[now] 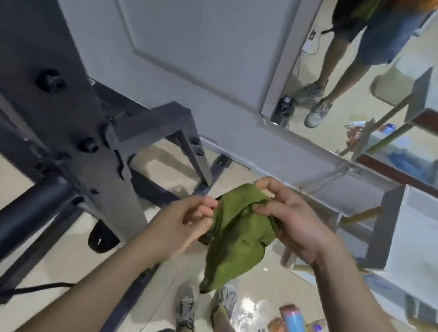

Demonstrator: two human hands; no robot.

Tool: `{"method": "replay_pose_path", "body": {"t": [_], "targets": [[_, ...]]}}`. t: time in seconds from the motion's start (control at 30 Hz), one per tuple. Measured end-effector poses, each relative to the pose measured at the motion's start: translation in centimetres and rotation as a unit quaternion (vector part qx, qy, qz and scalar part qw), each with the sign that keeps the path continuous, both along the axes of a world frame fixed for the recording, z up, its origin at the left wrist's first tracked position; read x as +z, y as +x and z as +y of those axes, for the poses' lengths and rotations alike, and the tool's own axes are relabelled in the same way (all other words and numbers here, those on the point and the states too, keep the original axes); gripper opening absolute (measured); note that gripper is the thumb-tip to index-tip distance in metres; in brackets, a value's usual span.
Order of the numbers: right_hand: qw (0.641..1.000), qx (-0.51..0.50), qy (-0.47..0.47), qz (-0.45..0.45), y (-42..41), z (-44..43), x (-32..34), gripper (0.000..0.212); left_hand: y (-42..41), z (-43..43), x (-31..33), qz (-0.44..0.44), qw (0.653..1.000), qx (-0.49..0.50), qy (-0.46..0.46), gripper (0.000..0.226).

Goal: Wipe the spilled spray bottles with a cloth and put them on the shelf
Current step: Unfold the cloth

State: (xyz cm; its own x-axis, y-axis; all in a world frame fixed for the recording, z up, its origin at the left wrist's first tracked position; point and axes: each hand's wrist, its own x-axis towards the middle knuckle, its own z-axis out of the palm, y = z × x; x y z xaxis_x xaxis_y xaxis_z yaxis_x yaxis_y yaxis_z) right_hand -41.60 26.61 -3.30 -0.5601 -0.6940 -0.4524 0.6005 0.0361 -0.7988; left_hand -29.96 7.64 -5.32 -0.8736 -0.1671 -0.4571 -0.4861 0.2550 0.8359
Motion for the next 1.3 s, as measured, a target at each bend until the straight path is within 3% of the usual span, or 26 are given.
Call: {"method": "replay_pose_path", "body": {"t": [0.1,0.27,0.4,0.47,0.53,0.6,0.67,0.73,0.87,0.97,1.03,1.1,1.17,1.3], "targets": [[0.999,0.038,0.011,0.025,1.2,2.0,-0.1,0.016,-2.1,2.9,0.3,0.036,0.998,-0.043,0.022,0.042],[0.998,-0.035,0.008,0.056,3.3,7.5,0.6,0.015,-4.0,7.0,-0.1,0.044,0.985,-0.162,0.036,0.052],[0.992,-0.090,0.009,0.084,7.2,11.6,1.3,0.023,-4.5,9.6,-1.3,0.072,0.979,-0.190,-0.026,0.018],[0.979,-0.134,0.086,0.131,9.8,13.5,1.0,0.038,-4.1,10.7,-0.9,0.096,0.980,-0.176,0.004,0.008],[0.942,-0.142,0.234,0.191,12.4,15.3,-0.3,0.055,-3.3,11.9,0.1,0.121,0.976,-0.171,0.058,0.013],[0.886,-0.083,0.372,0.266,15.0,17.1,-2.2,0.048,-2.3,13.4,1.0,0.114,0.976,-0.133,0.129,0.013],[0.864,-0.084,0.443,0.223,18.0,19.0,-4.0,0.030,-1.9,14.5,1.8,0.062,0.973,-0.043,0.219,0.017],[0.875,-0.165,0.433,0.140,21.0,20.2,-4.8,0.034,-2.0,14.9,2.4,0.002,0.959,0.004,0.283,0.026],[0.905,-0.290,0.311,0.020,24.4,19.9,-4.2,0.015,-0.9,17.2,3.3,-0.067,0.950,-0.103,0.288,0.047],[0.924,-0.310,0.222,-0.015,25.2,18.8,-4.2,0.048,1.2,19.1,2.9,-0.100,0.940,-0.199,0.257,0.047],[0.935,-0.310,0.170,0.015,25.0,18.6,-3.9,0.076,2.5,20.1,2.2,-0.135,0.927,-0.232,0.261,0.036],[0.945,-0.293,0.128,0.065,24.4,19.1,-3.8,0.088,3.4,20.8,1.7,-0.166,0.908,-0.263,0.281,0.028],[0.949,-0.274,0.124,0.093,24.0,20.1,-3.1,0.077,3.9,21.3,1.1,-0.176,0.887,-0.272,0.330,0.038],[0.946,-0.230,0.186,0.131,24.5,23.8,-2.8,0.029,4.7,22.6,1.0,-0.139,0.830,-0.318,0.435,0.038]]}}
